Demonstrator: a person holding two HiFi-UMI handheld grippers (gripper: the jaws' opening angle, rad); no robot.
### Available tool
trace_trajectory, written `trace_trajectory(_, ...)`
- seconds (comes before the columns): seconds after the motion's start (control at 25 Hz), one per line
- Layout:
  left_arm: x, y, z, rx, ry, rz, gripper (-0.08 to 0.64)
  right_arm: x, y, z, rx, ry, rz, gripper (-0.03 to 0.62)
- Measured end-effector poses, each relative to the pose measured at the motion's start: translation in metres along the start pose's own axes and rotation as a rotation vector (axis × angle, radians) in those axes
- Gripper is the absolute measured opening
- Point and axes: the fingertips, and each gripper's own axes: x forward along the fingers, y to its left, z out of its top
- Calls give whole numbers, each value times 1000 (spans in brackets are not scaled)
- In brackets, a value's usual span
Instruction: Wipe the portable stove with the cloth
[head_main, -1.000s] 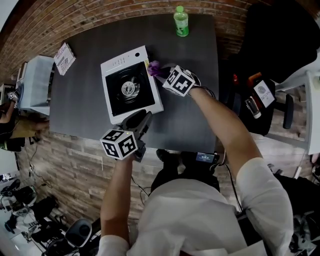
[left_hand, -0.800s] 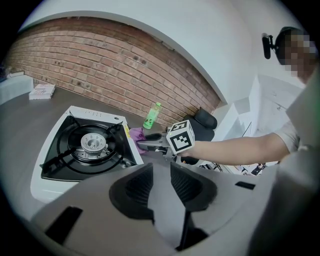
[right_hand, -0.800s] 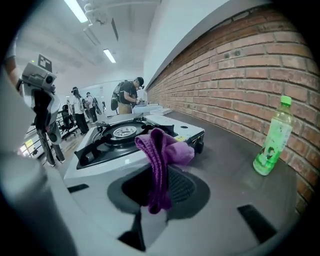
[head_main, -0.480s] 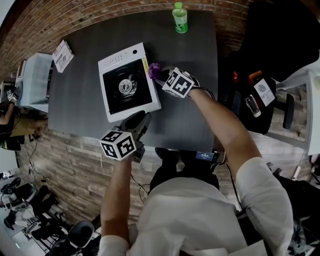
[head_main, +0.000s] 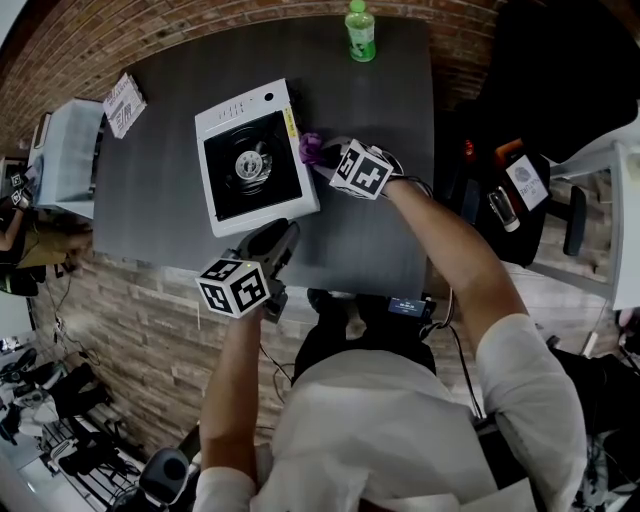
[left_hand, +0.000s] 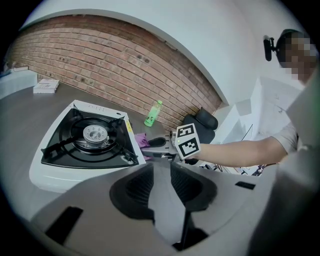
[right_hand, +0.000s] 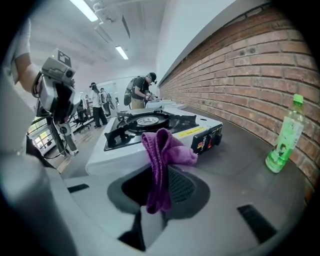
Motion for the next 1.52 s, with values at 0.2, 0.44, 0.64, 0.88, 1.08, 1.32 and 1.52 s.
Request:
trace_trajectory(0.2,-5,-1,-2,1,-12,-10,104,-4,14,-4,-15,16,17,85)
trace_trajectory(0.44,-10,1,-7,11,-18,-40,104,-8,28,-12,-29,43,17,86)
trace_trajectory(0.64,-19,4,-9,24,-13,-73,104,-14,42,-15,-44,81,8,85)
trace_trajectory(0.88,-28,8,-12,39,2,-108,104,-21,57,-23,-38,114,1,86)
trace_trajectory(1.08,-32,10,-14,47,17,-134,104,-23,70,-25,-34,109,9,85)
trace_trajectory(1.32,-31,9,-16,55,29,-162,104,-31,89,-35,-34,145,32,86)
trace_trajectory(1.52,-31,8,-19,56,33,-183,104,-38,104,-41,-35,163,38,86)
